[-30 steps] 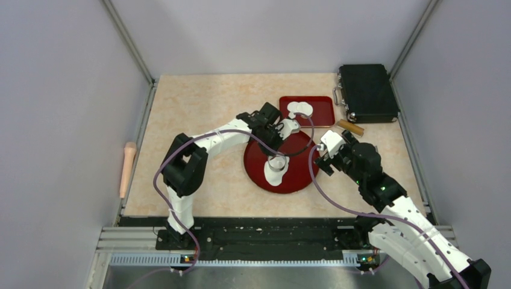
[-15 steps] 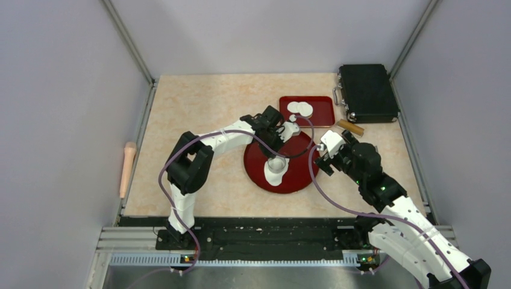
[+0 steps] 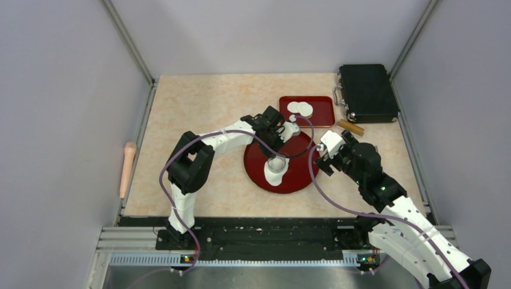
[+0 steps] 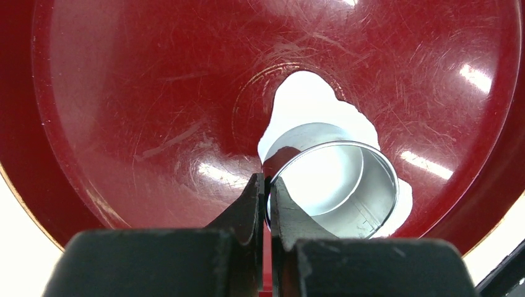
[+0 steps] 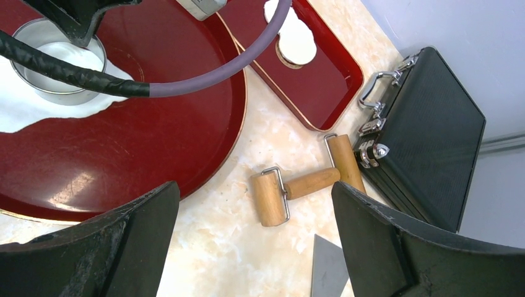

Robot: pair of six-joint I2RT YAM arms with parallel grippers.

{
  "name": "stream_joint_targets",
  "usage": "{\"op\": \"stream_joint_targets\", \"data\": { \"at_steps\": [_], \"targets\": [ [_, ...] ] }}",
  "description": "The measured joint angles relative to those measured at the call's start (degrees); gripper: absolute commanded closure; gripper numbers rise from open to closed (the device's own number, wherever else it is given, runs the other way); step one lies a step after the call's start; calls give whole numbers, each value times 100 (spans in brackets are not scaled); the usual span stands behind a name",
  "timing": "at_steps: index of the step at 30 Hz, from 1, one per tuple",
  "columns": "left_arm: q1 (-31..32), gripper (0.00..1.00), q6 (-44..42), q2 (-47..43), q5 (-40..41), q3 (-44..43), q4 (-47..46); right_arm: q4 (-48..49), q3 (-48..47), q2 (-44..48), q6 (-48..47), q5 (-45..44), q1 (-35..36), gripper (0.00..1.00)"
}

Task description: Roll out the dumpling wrappers from the dough

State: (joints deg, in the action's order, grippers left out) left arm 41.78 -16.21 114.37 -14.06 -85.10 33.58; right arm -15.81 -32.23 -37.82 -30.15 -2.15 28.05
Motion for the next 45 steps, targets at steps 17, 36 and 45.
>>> {"op": "stream_joint_targets", "data": {
  "at_steps": [17, 36, 45],
  "targets": [
    [0, 100, 153, 31, -66, 0, -42, -4, 0, 0, 22, 81, 0, 8],
    [-24, 26, 363, -74, 28, -24, -44, -470, -398, -415, 55, 966, 0, 5],
    [-750, 1, 570, -1191, 33, -24, -372, -1071, -1829, -1923, -437, 2686, 15, 1]
  ]
}}
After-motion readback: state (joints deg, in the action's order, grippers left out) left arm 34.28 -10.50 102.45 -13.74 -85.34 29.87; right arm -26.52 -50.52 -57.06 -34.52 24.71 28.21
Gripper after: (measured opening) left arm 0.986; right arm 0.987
